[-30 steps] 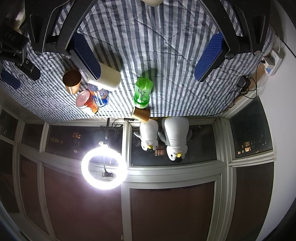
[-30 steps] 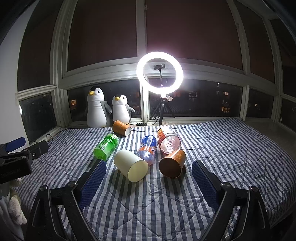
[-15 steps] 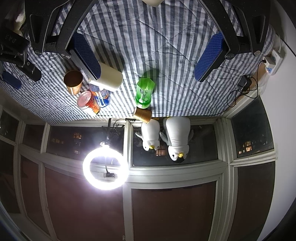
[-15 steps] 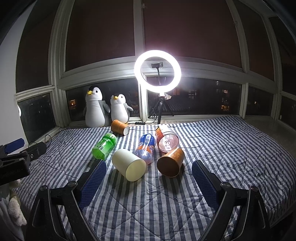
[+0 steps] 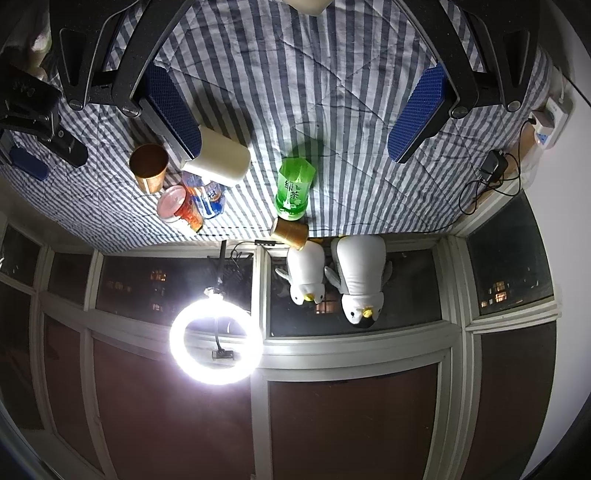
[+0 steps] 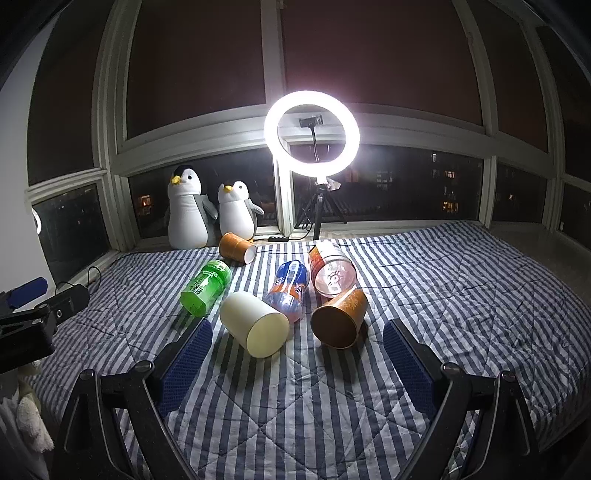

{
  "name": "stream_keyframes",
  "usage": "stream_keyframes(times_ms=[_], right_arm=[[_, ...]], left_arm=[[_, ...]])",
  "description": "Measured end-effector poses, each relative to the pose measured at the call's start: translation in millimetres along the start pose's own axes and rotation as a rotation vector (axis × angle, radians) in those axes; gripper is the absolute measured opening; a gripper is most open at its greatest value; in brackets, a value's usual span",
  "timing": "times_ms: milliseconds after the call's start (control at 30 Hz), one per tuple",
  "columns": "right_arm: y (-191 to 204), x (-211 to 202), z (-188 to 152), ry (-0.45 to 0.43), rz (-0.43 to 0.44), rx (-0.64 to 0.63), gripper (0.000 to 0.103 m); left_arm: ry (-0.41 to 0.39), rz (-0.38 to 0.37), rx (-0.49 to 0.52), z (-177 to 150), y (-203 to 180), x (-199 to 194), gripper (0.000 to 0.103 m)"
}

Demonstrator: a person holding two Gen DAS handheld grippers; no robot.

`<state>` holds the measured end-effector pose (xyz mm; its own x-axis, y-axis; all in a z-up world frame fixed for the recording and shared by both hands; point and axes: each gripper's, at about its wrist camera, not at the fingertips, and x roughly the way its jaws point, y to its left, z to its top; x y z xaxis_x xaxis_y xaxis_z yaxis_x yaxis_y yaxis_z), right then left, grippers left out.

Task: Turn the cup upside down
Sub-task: 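Move the right gripper to the brown-gold paper cup and close on it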

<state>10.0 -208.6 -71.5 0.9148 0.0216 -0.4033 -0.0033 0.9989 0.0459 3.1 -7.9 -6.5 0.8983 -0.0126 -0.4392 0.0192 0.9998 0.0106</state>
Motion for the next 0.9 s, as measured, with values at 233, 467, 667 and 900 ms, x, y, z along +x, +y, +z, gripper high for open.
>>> stream_keyframes(times_ms=[233, 467, 667, 900], right_arm=[[-9.0, 14.5, 2.9, 0.041, 0.012, 0.020, 0.092], [-35.3, 48.8, 9.1, 0.135, 0.050, 0.105, 0.092], [-66.0, 91.3, 12.8, 0.249, 0.105, 0.218, 0.092], [-91.0, 140.5, 15.6, 0.347, 0.139, 0.309, 0.092]], left_arm=[[0.015, -0.003, 0.006, -1.7, -4.1, 8.2, 0.102], [0.040, -0.002, 0.007, -4.2, -4.3, 21.2, 0.102], [0.061, 0.004, 0.006, -8.0, -3.5, 29.6, 0.102], [0.088, 0.011, 0.013, -11.5, -2.5, 39.0, 0.102]])
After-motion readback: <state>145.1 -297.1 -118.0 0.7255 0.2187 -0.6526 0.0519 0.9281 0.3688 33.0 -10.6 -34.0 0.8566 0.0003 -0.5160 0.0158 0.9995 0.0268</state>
